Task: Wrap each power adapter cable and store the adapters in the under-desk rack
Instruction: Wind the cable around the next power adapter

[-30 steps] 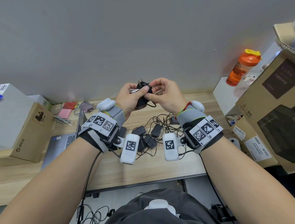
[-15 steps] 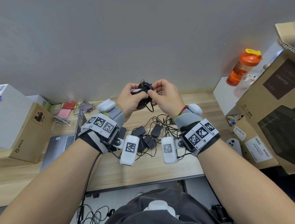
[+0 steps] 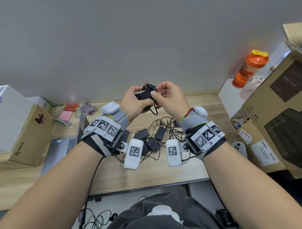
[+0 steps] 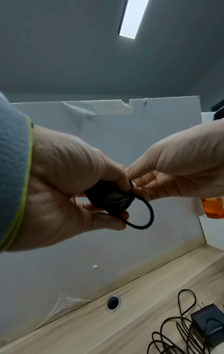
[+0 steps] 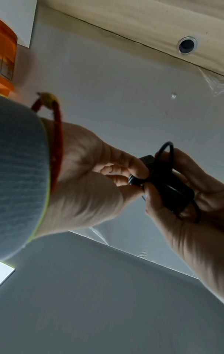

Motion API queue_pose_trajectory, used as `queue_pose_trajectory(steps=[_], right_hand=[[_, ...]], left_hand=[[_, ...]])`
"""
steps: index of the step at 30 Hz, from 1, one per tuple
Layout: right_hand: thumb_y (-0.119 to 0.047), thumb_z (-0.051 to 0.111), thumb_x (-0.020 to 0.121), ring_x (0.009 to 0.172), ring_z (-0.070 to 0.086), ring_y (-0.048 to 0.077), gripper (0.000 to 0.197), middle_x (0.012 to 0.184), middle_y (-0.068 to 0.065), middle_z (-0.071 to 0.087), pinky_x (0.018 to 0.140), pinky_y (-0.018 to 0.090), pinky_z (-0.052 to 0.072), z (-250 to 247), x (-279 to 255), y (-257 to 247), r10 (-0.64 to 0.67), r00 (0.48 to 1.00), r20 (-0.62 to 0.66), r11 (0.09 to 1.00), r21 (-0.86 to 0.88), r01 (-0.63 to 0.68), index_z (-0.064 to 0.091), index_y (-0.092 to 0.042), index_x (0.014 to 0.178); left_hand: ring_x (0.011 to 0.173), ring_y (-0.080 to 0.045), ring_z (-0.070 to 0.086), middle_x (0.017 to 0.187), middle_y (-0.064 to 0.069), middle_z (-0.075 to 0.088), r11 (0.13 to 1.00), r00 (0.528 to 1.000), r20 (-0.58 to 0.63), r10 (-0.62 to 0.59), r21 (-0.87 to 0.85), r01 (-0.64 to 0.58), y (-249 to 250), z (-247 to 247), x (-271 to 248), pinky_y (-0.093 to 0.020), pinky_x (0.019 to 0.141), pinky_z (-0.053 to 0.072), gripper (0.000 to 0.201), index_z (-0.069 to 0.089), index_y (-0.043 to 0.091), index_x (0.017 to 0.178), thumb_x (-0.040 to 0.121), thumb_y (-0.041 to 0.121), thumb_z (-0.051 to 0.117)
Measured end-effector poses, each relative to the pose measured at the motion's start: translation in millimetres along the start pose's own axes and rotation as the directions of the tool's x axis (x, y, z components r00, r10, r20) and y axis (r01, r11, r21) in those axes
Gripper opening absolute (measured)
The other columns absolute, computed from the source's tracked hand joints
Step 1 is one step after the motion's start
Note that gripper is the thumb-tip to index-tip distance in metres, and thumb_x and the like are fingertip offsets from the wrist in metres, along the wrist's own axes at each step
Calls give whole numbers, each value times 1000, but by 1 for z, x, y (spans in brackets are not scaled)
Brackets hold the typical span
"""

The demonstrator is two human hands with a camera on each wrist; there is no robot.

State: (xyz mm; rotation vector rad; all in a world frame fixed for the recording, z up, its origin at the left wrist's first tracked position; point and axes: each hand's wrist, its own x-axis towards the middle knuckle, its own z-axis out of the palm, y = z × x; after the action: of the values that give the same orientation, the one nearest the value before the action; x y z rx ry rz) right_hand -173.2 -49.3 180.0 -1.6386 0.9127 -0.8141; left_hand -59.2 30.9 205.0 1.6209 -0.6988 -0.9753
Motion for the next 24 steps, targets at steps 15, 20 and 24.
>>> queue_pose_trajectory(steps=[15, 20, 24], right_hand=[[-15, 69, 83, 56, 64, 20, 18, 74, 4, 61, 68, 56, 59, -2, 2, 5, -4, 1000, 1, 998, 55, 4, 57, -27, 89], [-8, 72, 85, 67, 66, 20, 25, 79, 4, 61, 81, 56, 57, -7, 0, 0, -19, 995, 98, 997, 82, 11, 60, -17, 105], [-6, 69, 77, 62, 66, 18, 31, 73, 3, 62, 78, 53, 56, -10, 1, 0, -29, 996, 84, 999, 36, 26, 58, -27, 98]], left_hand=[[79, -22, 64, 90, -3, 62, 996, 997, -21, 78, 48, -77, 3, 0, 5, -43, 78, 58, 55, 51, 10, 114, 66, 9, 77], [85, -27, 63, 92, -5, 60, 999, 999, -37, 5, -39, -6, 2, -3, 7, -46, 80, 58, 43, 51, 6, 115, 79, -4, 72], [87, -27, 63, 97, -8, 60, 1000, 1000, 15, 2, 3, -2, 2, -6, 10, -46, 82, 58, 39, 52, 12, 109, 79, -6, 69]])
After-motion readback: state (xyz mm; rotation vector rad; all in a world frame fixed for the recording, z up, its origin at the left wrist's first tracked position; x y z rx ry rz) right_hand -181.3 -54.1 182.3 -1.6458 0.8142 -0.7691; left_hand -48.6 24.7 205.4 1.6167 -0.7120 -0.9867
